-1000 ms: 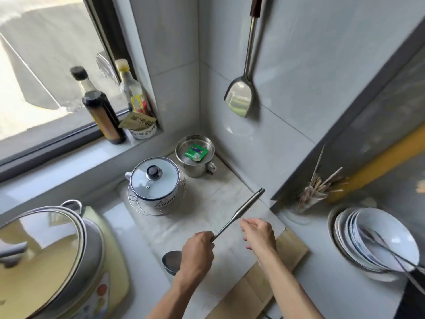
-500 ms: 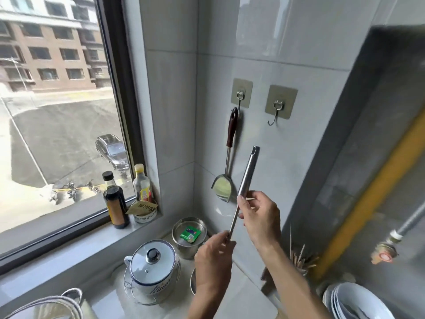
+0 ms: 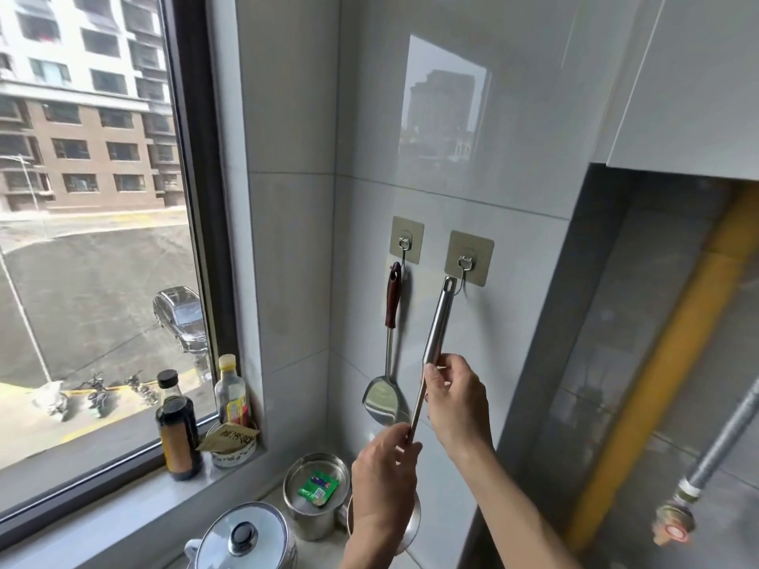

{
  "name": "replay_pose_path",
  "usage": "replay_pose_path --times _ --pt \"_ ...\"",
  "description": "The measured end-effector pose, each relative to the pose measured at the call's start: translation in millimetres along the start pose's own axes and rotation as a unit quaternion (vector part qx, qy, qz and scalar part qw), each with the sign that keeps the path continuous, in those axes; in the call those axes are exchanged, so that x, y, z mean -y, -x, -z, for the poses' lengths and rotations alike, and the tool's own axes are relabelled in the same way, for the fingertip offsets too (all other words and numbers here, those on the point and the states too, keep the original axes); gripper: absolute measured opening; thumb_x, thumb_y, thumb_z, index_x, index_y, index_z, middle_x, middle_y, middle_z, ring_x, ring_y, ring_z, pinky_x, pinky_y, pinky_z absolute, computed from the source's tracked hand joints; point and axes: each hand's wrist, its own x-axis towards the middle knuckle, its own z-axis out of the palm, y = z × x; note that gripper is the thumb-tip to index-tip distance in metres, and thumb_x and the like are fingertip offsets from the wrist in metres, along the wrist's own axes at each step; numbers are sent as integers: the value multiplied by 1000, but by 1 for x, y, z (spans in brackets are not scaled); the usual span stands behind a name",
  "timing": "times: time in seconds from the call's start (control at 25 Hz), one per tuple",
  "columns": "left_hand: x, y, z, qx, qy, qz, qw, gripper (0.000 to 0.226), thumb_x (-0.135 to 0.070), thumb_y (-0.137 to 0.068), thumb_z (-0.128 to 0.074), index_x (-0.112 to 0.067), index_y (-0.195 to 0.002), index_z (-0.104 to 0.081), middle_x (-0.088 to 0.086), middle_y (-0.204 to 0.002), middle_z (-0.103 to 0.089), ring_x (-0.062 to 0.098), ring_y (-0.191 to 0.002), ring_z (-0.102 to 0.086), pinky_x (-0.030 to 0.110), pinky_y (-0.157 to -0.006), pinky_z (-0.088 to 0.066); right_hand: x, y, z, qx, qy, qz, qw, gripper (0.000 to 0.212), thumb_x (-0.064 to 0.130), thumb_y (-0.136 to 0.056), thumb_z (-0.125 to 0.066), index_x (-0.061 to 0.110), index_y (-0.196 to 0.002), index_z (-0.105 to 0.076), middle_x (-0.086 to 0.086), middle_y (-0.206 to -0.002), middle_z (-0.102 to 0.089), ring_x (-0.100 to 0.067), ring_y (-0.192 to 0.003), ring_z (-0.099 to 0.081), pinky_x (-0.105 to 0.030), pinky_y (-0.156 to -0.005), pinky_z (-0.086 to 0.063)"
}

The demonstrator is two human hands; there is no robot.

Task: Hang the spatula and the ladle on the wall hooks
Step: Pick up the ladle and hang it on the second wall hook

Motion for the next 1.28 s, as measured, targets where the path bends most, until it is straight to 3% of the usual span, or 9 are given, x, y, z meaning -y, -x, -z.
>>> replay_pose_path --times 0.2,0.44,0.84,0.96,1.12,1.28 --pt "9 3 -12 7 -5 25 1000 9 -22 -78 -76 -24 -81 -67 -6 -72 -71 11 -64 -64 28 -64 -48 -16 -3 -5 13 -11 -26 1000 14 24 -94 -54 13 -97 -61 -10 -91 -72 -35 -82 -68 -55 -77 -57" --pt "13 -6 -27 48 -12 19 999 11 -23 -79 -73 -23 -81 -62 -2 -71 -72 15 -68 -66 31 -64 -52 -24 -10 -2 -7 23 -28 999 15 30 -89 -61 16 -97 -61 1 -83 -70 -29 -85 -68 -37 -73 -51" --pt "21 -33 -64 104 6 22 994 18 -9 -79 -65 -22 -89 -59 3 -83 -73 25 -78 -67 42 -72 -57 -51 -34 -12 -44 113 5 993 17 29 -87 -64 13 -94 -65 -8 -96 -75 -35 -93 -65 -39 -76 -49" --pt "26 -35 -76 105 16 19 994 20 -6 -77 -61 -22 -89 -59 2 -82 -73 24 -75 -66 37 -67 -53 -66 -33 -16 -54 105 5 993 15 25 -88 -64 13 -96 -66 -9 -98 -76 -35 -94 -66 -39 -76 -49" --pt "31 -37 -86 82 13 15 996 18 -8 -75 -63 -23 -83 -57 -1 -78 -73 19 -70 -62 25 -56 -33 -77 -32 -20 -66 114 20 991 15 21 -88 -62 13 -100 -67 -8 -100 -77 -33 -95 -67 -37 -76 -50" --pt "38 -41 -90 96 25 15 995 16 -8 -76 -64 -21 -86 -60 2 -81 -75 23 -72 -65 31 -60 -44 -84 -29 -21 -84 124 18 989 16 16 -86 -61 14 -99 -69 -6 -99 -78 -31 -94 -68 -36 -77 -52"
